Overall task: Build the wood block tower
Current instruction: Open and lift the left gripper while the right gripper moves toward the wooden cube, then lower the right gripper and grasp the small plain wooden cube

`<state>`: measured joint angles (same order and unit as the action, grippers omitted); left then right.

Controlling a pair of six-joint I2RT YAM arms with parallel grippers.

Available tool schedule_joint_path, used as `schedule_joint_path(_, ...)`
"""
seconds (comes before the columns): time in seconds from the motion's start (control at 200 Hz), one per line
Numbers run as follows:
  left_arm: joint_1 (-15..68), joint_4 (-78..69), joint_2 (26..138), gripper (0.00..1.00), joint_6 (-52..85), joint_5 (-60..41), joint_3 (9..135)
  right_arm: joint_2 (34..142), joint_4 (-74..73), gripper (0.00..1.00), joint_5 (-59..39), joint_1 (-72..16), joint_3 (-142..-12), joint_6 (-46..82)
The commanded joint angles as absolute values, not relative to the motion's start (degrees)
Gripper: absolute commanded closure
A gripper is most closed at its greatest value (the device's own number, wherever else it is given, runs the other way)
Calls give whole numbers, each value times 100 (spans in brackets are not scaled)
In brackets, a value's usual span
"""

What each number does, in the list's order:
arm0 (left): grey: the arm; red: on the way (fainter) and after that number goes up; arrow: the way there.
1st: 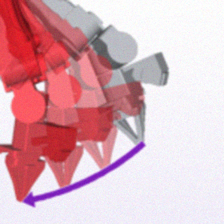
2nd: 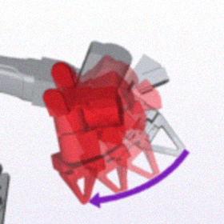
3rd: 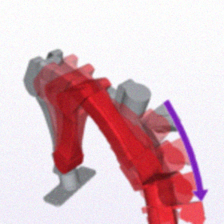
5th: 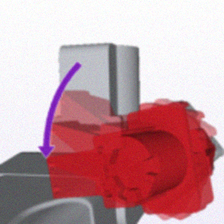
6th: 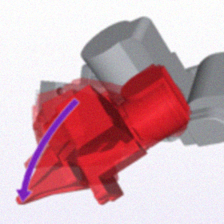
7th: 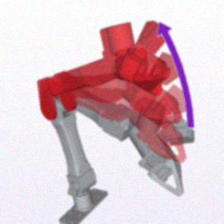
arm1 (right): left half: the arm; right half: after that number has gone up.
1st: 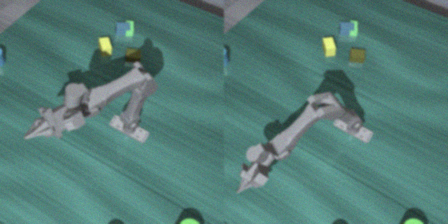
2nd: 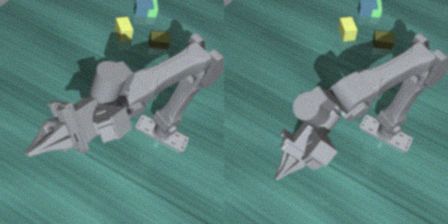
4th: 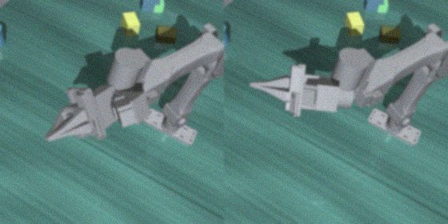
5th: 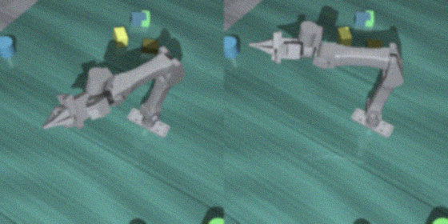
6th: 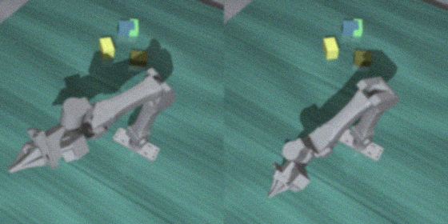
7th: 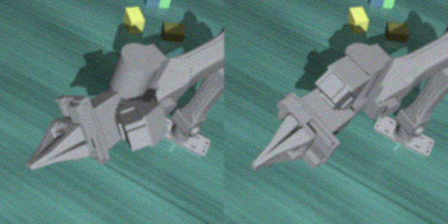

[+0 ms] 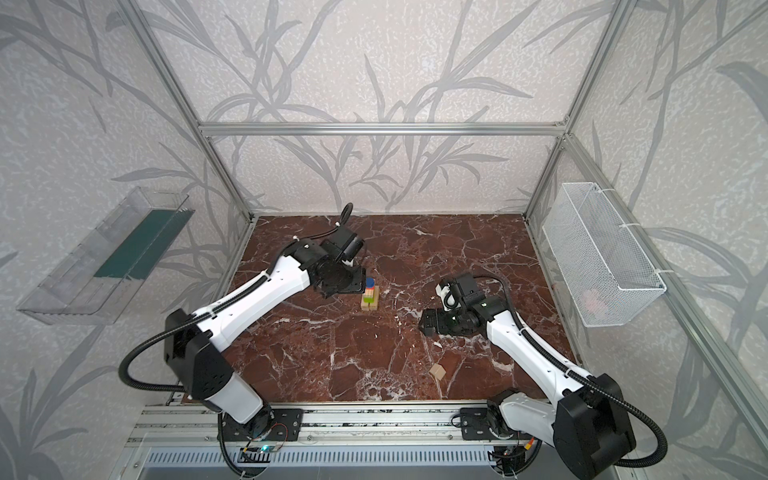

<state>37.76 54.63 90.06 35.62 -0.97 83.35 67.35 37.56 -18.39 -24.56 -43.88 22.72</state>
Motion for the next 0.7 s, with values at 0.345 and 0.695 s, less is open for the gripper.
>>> schedule_joint_path(0.345, 3790, 3484, 6299, 14, 4005, -476, 5488, 6819, 4097, 4, -1644, -3310, -3494, 2764)
schedule_joint_path(0.695, 3788, 3537, 5999, 12, 4131, -482, 5045, 6882, 3842, 16, -1537, -4210, -3326, 3062)
